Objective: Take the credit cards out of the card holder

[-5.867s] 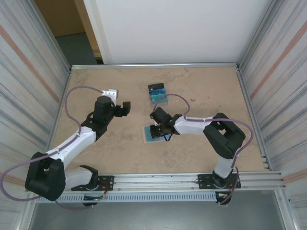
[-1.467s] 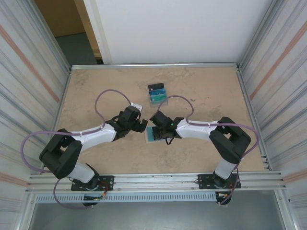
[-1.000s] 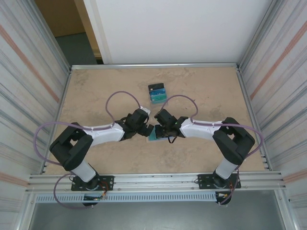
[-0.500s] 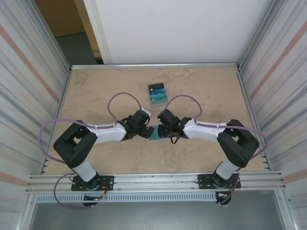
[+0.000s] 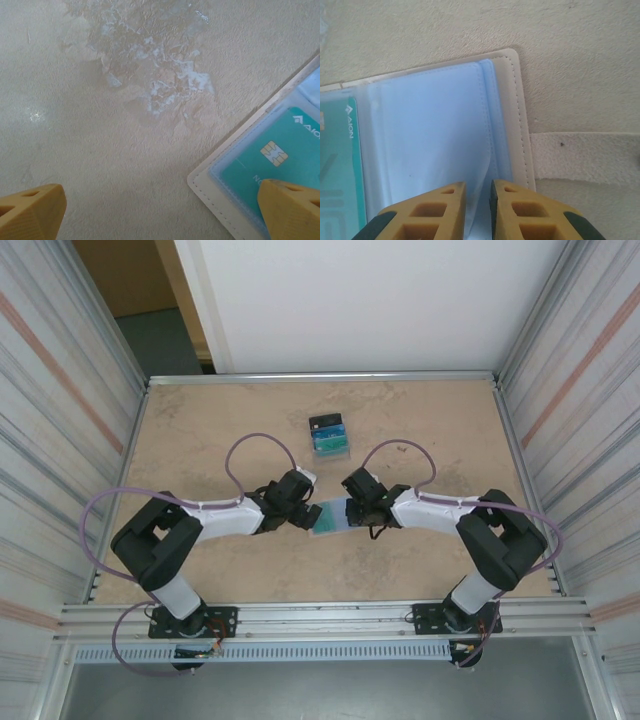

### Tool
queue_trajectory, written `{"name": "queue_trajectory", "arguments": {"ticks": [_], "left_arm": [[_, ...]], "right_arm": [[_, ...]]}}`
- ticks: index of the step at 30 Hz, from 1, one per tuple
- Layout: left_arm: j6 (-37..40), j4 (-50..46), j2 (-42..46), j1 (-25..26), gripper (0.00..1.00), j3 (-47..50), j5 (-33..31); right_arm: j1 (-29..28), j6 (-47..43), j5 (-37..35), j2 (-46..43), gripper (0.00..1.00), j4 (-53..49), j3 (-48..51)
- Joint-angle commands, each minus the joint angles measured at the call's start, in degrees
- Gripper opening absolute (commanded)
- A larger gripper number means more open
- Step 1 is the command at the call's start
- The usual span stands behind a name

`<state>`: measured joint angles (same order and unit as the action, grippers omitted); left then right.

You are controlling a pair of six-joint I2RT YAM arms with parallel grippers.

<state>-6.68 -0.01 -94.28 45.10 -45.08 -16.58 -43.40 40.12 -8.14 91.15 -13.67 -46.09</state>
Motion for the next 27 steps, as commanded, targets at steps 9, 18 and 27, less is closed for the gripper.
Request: {"name": "queue_trajectory", "arguments": {"ticks": [9,18,27], "left_arm": [[-0.5,-1.7,2.8,0.3,0.99,-0.5,-3.6],[-1.5,-1.5,5.0,0.3,0.99,0.6,-3.6],[-1.8,-2.3,3.3,0.3,0.98,1.4,-3.3]], "right_arm": [[0.7,1.6,-6.1,-12.0,0.28,-6.6,2.6],[0.6,-0.6,5.5,-14.7,0.28,-2.8,1.3],[1.5,-1.2,17.3,-5.3,0.27,2.2,-2.7]]}}
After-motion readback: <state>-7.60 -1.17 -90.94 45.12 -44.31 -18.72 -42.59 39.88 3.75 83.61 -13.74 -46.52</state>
